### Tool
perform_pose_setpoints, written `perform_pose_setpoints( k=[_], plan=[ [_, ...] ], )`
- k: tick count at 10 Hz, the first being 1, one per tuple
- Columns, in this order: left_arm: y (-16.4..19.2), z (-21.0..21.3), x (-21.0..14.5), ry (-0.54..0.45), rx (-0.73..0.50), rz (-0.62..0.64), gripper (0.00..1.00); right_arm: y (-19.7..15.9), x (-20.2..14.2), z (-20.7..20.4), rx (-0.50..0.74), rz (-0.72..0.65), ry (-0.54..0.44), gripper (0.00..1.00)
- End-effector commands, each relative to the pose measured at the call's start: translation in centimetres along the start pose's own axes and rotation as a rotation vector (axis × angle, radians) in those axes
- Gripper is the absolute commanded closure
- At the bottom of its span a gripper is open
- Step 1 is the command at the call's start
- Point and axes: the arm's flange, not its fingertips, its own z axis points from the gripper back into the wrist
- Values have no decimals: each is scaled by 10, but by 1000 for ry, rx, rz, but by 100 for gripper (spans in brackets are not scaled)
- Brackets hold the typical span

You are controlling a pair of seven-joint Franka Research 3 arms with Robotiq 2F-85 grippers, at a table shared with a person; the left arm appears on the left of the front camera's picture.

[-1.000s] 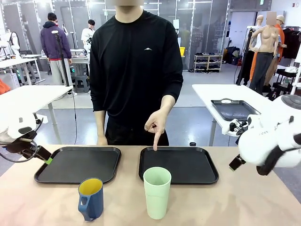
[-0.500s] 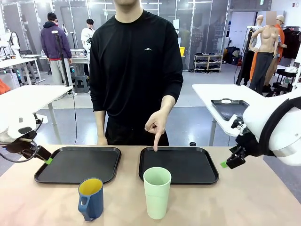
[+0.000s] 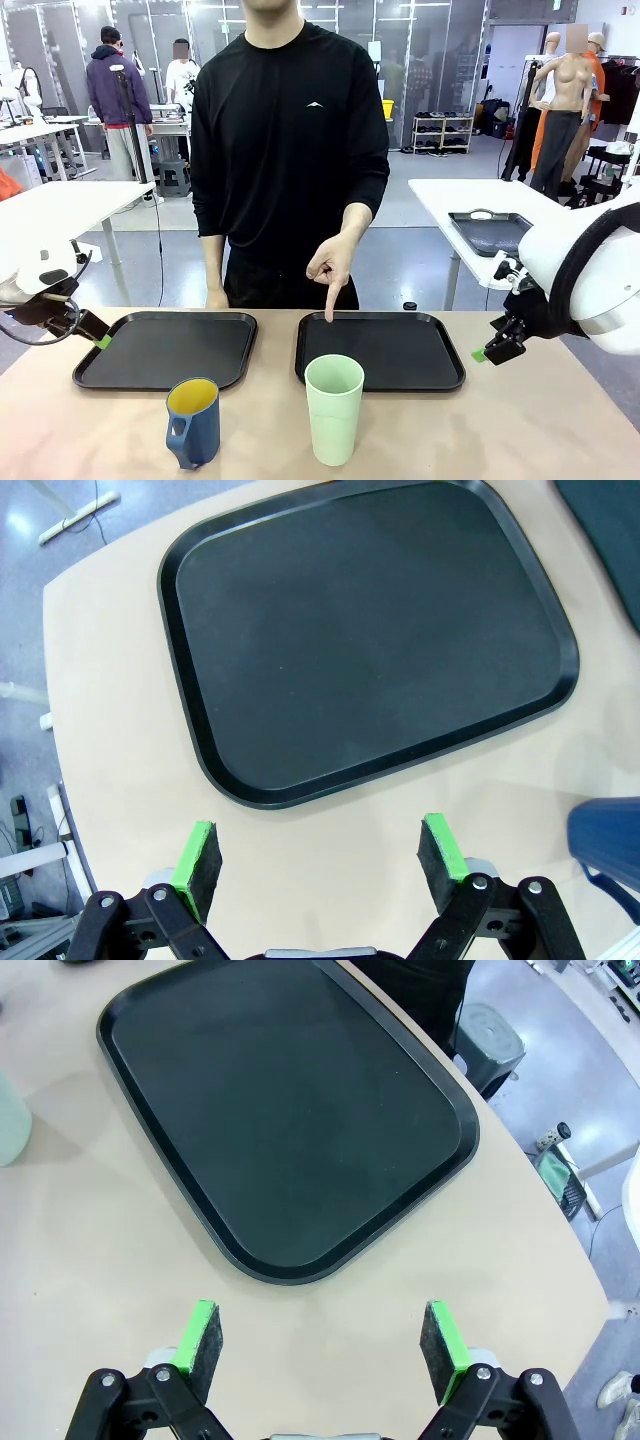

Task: Sort and store the cups by type.
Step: Pick up the Reusable plastic cup.

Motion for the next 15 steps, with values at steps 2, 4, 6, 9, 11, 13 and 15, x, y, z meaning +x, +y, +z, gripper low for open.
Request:
perform_pose_setpoints(
  k=[2, 4, 6, 9, 11, 13, 15],
  plan=[
    [1, 0, -1, 5, -4, 2, 0, -28, -25, -16, 9, 137, -9, 0],
    [1, 0, -1, 5, -4, 2, 0, -35, -38, -18, 29, 241, -37, 0],
    [1, 0, -1, 5, -4, 2, 0, -38, -44, -19, 60, 303, -92, 0],
    [1, 0, -1, 5, -4, 2, 0, -47, -64, -21, 153, 426, -150, 0],
    [1, 0, -1, 5, -4, 2, 0, -46, -75, -23, 240, 428, -272, 0],
    [1, 0, -1, 5, -4, 2, 0, -43, -84, -26, 306, 424, -327, 0],
    [1, 0, -1, 5, -4, 2, 0, -34, -90, -32, 373, 418, -362, 0]
  ],
)
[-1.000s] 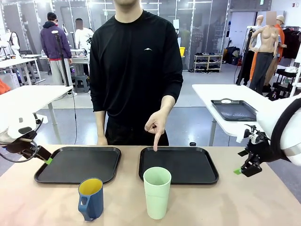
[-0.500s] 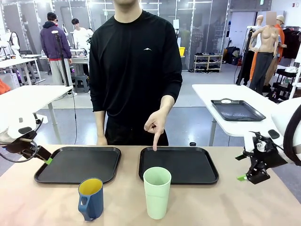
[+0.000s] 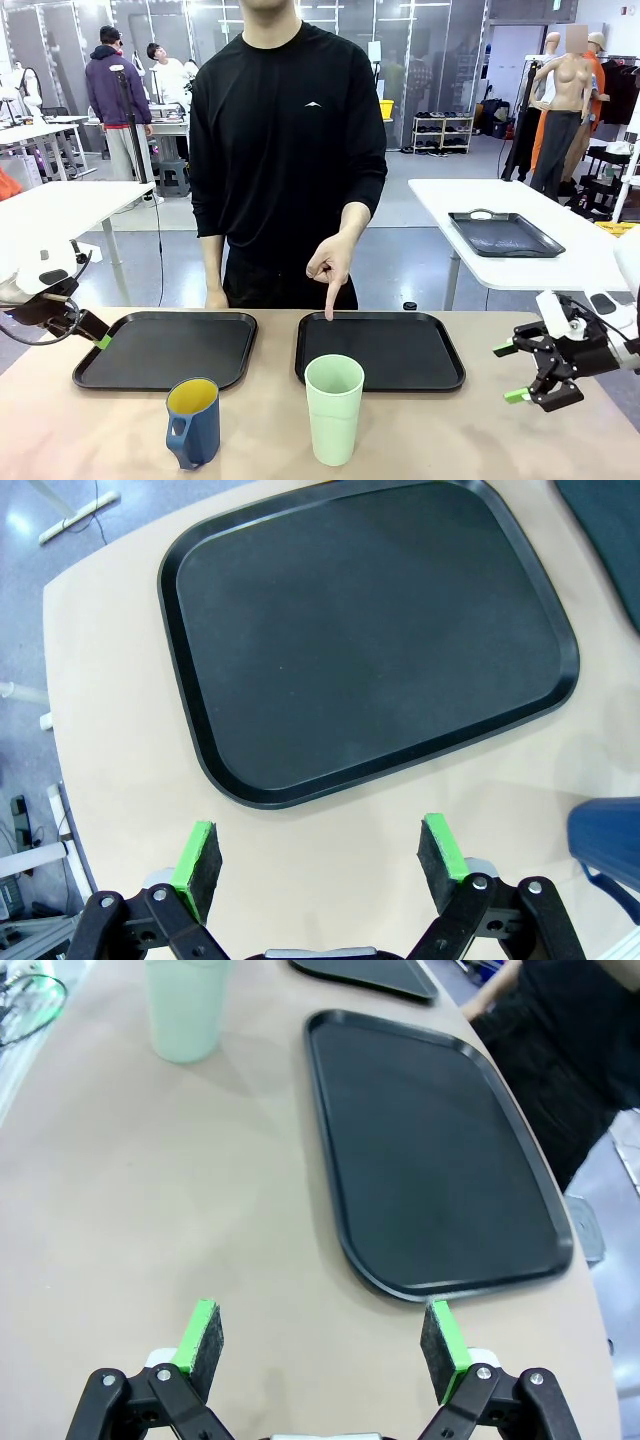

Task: Sort and store the cups by type.
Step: Pick up the Reusable plastic cup.

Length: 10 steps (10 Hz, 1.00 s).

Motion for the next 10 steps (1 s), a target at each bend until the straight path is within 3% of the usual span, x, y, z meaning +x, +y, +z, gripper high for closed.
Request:
perform_pose_setpoints(
  k=[1, 3, 9, 10],
  plan=[
    [1, 0, -1, 5, -4, 2, 0, -13, -15, -18, 53, 0, -69, 0],
    [1, 0, -1, 5, -4, 2, 0, -9, -13, -21, 103, -55, -181, 0],
    [1, 0, -1, 5, -4, 2, 0, 6, -9, -47, 199, -68, -336, 0],
    [1, 0, -1, 5, -4, 2, 0, 9, -5, -52, 204, -61, -323, 0]
  ],
)
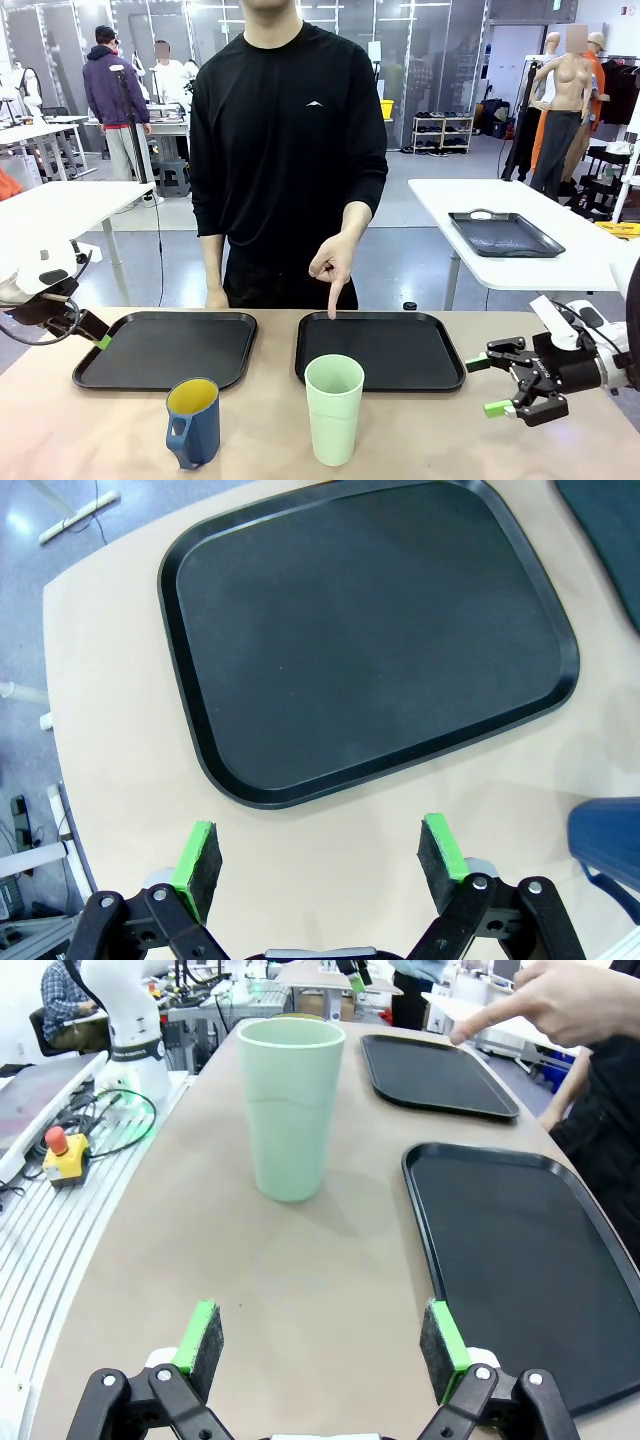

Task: Sort and store the cups by type.
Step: Pick up the Reusable plastic cup.

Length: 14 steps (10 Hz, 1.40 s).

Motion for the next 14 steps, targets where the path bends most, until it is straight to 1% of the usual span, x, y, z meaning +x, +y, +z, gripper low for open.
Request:
perform_pose_setpoints(
  k=[1, 2, 5, 6, 7, 9, 11, 14],
  plan=[
    [1, 0, -1, 5, -4, 2, 0, -21, -15, -10, -54, 6, 100, 0],
    [1, 0, -1, 5, -4, 2, 0, 0, 0, 0, 0, 0, 0, 0],
    [1, 0, -1, 5, -4, 2, 0, 0, 0, 0, 0, 0, 0, 0],
    [1, 0, -1, 5, -4, 2, 0, 1, -5, -9, 17, -32, 16, 0],
    [1, 0, -1, 5, -4, 2, 0, 5, -7, -30, 54, 2, -59, 0],
    [1, 0, -1, 5, -4, 2, 0, 11, -14, -61, 94, 36, -110, 0],
    [1, 0, -1, 5, -4, 2, 0, 17, -13, -81, 116, 64, -157, 0],
    [1, 0, -1, 5, -4, 2, 0, 26, -9, -116, 97, 95, -242, 0]
  ],
)
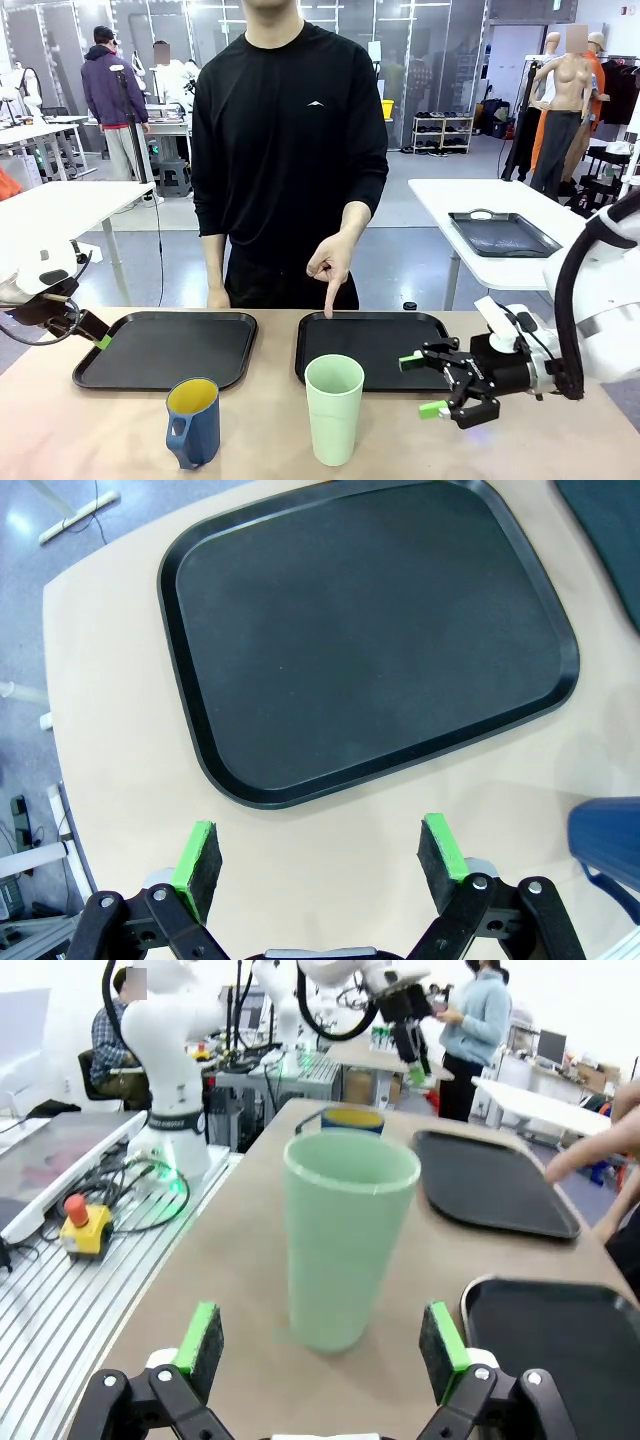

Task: Sort and store the cups by type.
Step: Pick up the Reusable plastic cup.

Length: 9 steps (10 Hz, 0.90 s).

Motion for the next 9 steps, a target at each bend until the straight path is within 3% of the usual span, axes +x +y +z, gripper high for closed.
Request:
perform_pose_setpoints(
  k=[1, 9],
  plan=[
    [1, 0, -1, 5, -4, 3, 0, 20, -49, -25, -16, 37, -27, 0],
    [1, 0, -1, 5, -4, 3, 0, 9, -58, -75, -14, -7, 29, 0]
  ],
)
